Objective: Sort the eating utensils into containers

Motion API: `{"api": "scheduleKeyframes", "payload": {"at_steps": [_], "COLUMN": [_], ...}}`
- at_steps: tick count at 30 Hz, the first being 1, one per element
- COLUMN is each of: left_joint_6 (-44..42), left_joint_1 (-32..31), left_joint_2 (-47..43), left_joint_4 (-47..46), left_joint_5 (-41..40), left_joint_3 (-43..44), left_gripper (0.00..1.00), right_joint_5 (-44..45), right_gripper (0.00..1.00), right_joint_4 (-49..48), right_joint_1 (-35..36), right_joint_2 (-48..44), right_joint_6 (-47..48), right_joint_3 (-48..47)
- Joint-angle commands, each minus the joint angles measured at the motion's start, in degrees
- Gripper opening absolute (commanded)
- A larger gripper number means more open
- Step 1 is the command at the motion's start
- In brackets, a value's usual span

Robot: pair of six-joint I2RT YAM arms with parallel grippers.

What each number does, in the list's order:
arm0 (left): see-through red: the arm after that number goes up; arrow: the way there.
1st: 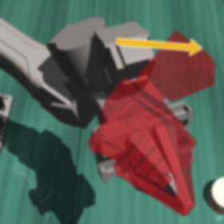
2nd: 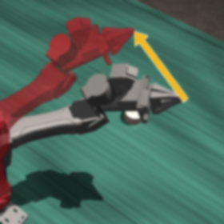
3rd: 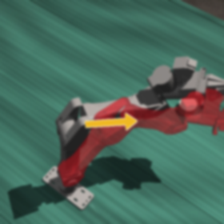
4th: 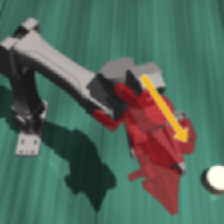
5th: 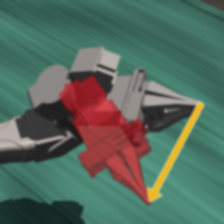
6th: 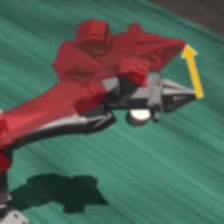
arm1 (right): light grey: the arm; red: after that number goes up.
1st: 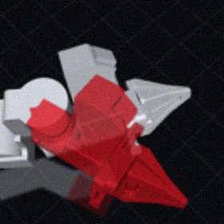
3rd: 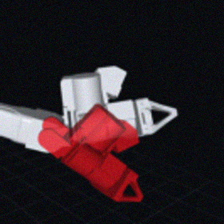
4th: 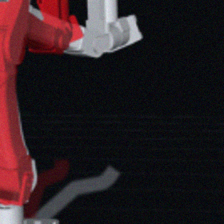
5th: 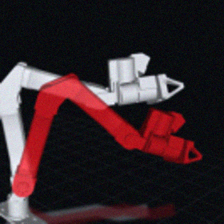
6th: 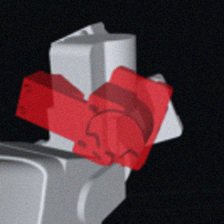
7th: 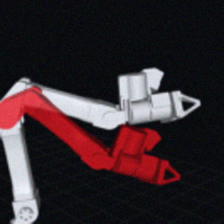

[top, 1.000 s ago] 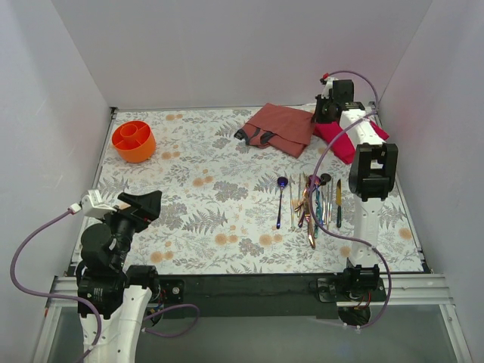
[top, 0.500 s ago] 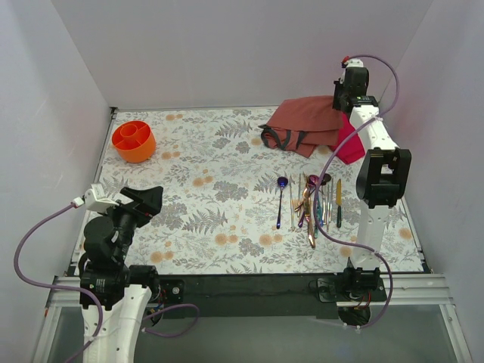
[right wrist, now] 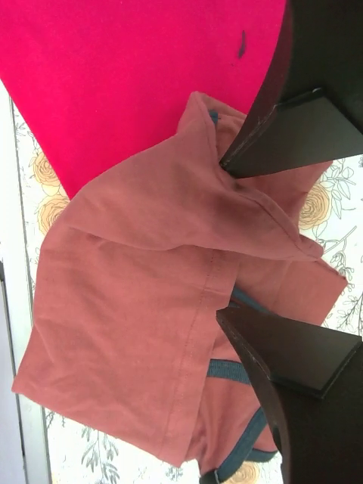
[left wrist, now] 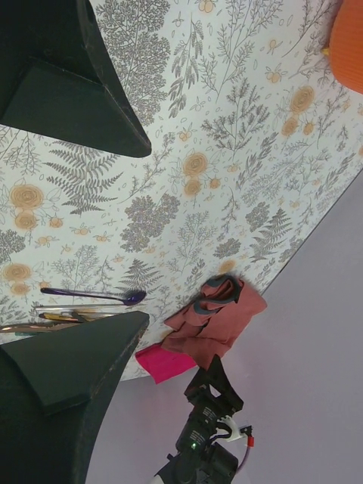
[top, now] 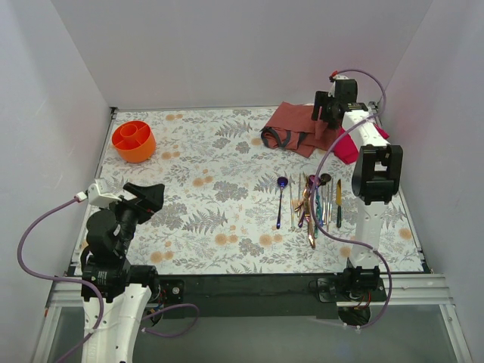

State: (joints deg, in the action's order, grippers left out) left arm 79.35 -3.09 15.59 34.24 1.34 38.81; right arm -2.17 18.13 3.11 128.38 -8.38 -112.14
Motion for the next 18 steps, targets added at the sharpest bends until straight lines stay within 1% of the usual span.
{"api": "scheduleKeyframes", "payload": {"at_steps": [1,3,5,7,11,14,17,18], "left_joint_6": [-0.8,-0.8,-0.5,-0.3,-0.3,-0.2,-0.1,-0.2], "left_joint_1": [0.3,0.3,0.3,0.3,0.3,0.3,0.3,0.3], "left_joint_2": [-0.1,0.1,0.5,0.8,1.9,1.9,1.5,1.4], "left_joint_4": [-0.5,-0.4,-0.3,-0.1,0.9,1.9,2.5,2.8], "left_joint_5": [-0.5,-0.5,-0.5,-0.1,0.1,-0.2,-0.6,-0.7], "left_joint_3": [1.4,1.4,1.8,2.3,3.8,4.4,5.0,5.2], "left_gripper": [0.84,0.84,0.84,0.84,0.84,0.84,0.84,0.84], "right_joint_5": [5.4,4.9,0.5,0.0,0.4,4.4,13.1,18.8], "right_gripper": [0.78,0.78,0.77,0.75,0.73,0.75,0.77,0.79], "right_joint_4": [-0.5,-0.8,-2.0,-2.6,-4.5,-9.8,-10.3,-10.4], "right_joint_1": [3.8,5.3,7.4,9.0,9.8,10.0,10.6,10.8], "right_joint_2": [-2.8,-2.9,-1.8,0.3,2.5,-0.3,-3.1,-5.4], "right_joint_6": [2.4,3.2,3.8,3.5,-2.5,-4.7,-4.0,-3.8], "right_joint_3": [-0.8,-0.7,-0.9,-1.8,-2.6,1.8,4.5,5.7]}}
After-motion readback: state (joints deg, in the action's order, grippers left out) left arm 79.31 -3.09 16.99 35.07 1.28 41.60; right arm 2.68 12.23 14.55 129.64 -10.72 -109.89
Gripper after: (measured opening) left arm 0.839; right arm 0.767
